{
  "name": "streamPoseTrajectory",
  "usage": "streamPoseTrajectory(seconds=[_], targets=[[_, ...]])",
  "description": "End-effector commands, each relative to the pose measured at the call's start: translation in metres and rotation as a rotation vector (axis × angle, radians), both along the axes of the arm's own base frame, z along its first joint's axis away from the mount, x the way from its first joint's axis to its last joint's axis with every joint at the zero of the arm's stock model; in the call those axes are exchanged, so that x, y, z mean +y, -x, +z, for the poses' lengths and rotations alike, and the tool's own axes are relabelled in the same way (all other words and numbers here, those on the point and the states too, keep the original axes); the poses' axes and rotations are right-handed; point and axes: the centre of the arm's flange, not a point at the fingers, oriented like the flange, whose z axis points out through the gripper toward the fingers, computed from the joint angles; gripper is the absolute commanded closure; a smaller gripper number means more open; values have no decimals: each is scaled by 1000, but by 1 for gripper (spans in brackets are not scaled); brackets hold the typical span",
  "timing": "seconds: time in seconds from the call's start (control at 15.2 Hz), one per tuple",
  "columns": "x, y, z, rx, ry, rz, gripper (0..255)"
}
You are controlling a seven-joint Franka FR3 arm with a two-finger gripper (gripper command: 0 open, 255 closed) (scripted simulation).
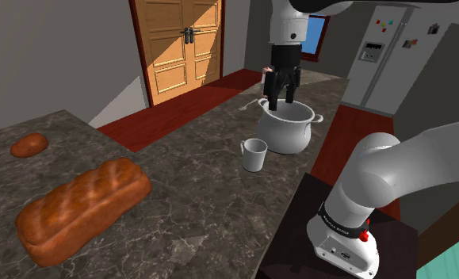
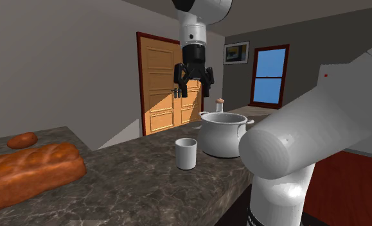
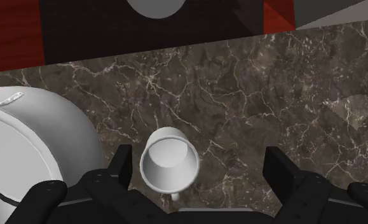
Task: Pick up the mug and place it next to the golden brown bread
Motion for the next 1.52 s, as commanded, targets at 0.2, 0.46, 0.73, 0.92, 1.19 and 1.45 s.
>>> streamPoseTrajectory(seconds=[0.2, 0.46, 0.73, 0.92, 1.19, 1.45], targets=[[11, -10, -36, -22, 24, 5, 0], [24, -24, -84, -51, 57, 11, 0], [36, -40, -132, -81, 89, 17, 0], [45, -53, -167, -103, 113, 22, 0], [46, -55, -193, -108, 120, 23, 0], [44, -54, -214, -108, 120, 23, 0]])
